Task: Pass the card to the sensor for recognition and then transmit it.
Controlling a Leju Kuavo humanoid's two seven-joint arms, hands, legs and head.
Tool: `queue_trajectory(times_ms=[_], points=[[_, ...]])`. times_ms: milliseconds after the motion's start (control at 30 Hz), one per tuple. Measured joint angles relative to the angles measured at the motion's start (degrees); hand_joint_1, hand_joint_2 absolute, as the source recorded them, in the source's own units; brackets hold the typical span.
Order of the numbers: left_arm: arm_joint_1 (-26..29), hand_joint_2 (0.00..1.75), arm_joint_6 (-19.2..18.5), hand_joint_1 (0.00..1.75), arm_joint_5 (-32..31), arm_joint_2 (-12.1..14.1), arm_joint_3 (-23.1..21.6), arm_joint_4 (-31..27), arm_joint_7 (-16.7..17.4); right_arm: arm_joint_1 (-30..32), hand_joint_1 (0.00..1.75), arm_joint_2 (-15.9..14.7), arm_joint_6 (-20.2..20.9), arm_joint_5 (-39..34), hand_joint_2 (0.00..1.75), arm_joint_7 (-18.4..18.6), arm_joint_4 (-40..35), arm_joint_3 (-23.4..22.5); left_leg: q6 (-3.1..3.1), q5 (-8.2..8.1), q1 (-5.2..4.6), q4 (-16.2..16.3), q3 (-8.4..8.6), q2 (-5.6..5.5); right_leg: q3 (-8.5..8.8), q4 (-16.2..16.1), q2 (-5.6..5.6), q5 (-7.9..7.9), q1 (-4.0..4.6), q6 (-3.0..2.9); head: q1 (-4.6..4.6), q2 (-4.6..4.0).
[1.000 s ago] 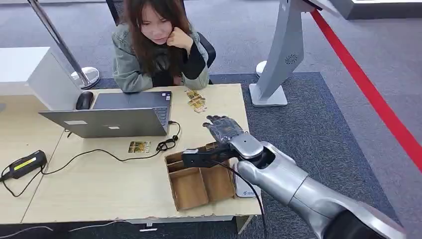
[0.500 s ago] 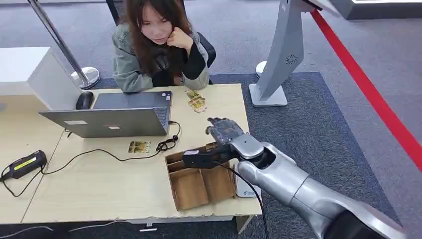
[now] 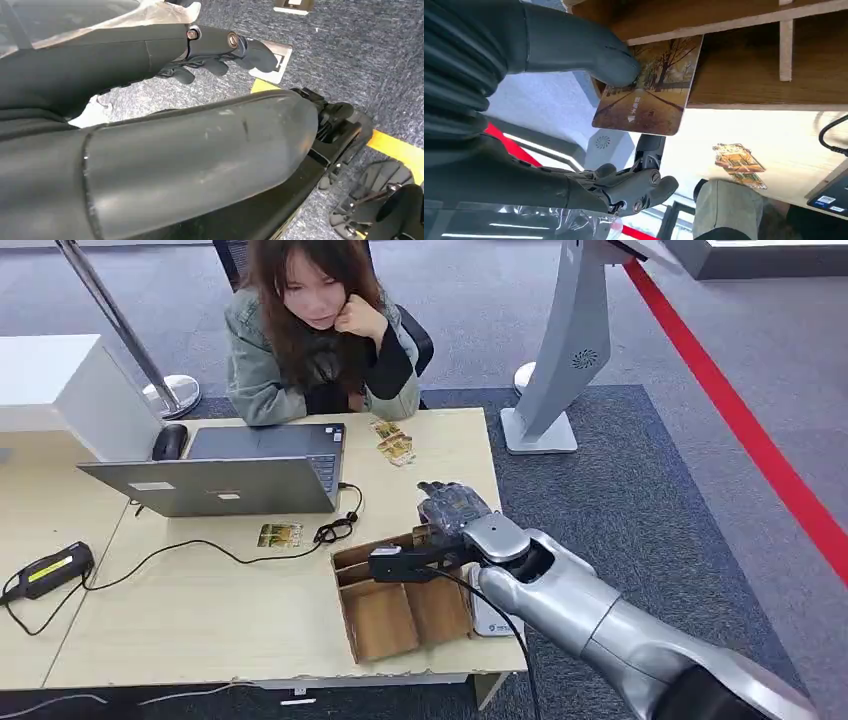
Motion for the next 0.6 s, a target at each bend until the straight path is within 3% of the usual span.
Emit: queue_trajectory(times_ms=[433,600], points=[[-0.04,0.00,0.02,0.00,-0.35,-0.02,-0.02,0.00,0.00,0.01,1.08,-0.15,-0.33,-0.07,1.75,0.39,-0.02,0.00,0.01,0.00,0.00,0.00,0.00,-0.01,0.01,0.00,0.00,0.00,0.00,0.00,0.02,0.00],[-0.05,0.00,0.02,0.00,-0.44,-0.02,-0.04,0.00,0.00,0.03,1.26,-0.20,-0.63,-0.07,1.75,0.66,-0.02,0.00,0.01,0.00,0.00,0.00,0.00,-0.01,0.00,0.00,0.00,0.00,0.00,0.00,0.02,0.00]])
